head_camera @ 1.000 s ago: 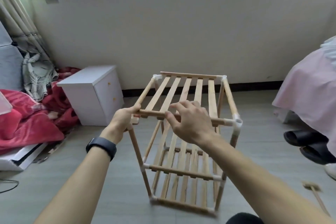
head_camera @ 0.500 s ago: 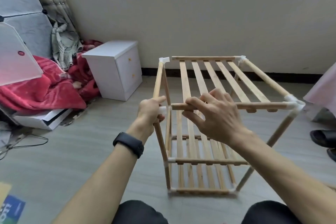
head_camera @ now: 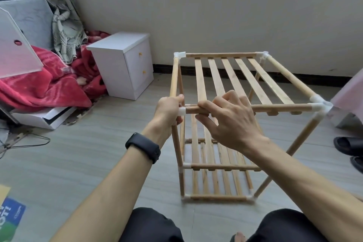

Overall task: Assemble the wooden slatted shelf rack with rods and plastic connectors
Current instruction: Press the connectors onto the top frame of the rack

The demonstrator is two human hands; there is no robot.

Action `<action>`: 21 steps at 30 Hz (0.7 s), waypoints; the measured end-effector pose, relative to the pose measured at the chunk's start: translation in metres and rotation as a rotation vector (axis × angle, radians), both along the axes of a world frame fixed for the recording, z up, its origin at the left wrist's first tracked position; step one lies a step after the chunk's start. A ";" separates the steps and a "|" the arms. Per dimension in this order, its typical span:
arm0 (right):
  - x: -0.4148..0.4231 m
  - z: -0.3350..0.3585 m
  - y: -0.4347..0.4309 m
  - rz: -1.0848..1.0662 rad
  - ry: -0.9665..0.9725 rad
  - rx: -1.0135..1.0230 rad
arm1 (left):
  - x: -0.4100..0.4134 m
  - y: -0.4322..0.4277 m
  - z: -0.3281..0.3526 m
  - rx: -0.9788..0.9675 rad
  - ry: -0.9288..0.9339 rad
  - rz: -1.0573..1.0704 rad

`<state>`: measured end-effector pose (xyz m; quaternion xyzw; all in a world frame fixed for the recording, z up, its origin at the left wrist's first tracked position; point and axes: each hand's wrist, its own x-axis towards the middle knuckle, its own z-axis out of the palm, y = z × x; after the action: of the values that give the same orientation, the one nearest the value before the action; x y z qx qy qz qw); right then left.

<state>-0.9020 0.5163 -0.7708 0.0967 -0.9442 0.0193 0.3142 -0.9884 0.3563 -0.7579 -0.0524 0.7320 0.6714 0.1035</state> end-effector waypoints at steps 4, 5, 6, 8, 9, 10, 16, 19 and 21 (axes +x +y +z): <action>0.000 0.000 -0.003 0.000 0.030 -0.003 | -0.005 0.008 -0.001 -0.053 0.014 0.004; 0.000 0.000 -0.003 0.000 0.030 -0.002 | -0.005 0.009 -0.002 -0.062 0.019 0.011; -0.001 0.000 -0.003 0.002 0.035 -0.002 | -0.006 0.011 -0.003 -0.073 0.027 0.018; -0.002 0.000 -0.003 0.022 0.057 0.004 | -0.004 0.013 -0.005 -0.087 0.043 0.029; -0.003 0.000 -0.002 0.033 0.066 0.010 | -0.003 0.014 -0.005 -0.091 0.052 0.034; -0.004 -0.001 0.000 0.044 0.060 0.008 | 0.000 0.014 -0.005 -0.096 0.062 0.033; -0.005 0.003 0.039 0.028 0.023 -0.325 | 0.037 0.032 -0.003 -0.067 0.006 -0.202; -0.008 0.013 0.066 -0.105 -0.049 -0.498 | 0.044 0.035 0.004 -0.210 0.069 -0.507; -0.005 0.025 0.082 -0.190 -0.111 -0.543 | 0.035 0.029 0.013 -0.319 0.159 -0.626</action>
<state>-0.9067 0.5984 -0.7461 -0.0808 -0.9252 0.2470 0.2766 -0.9536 0.3849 -0.7449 0.2110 0.8141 0.4863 0.2374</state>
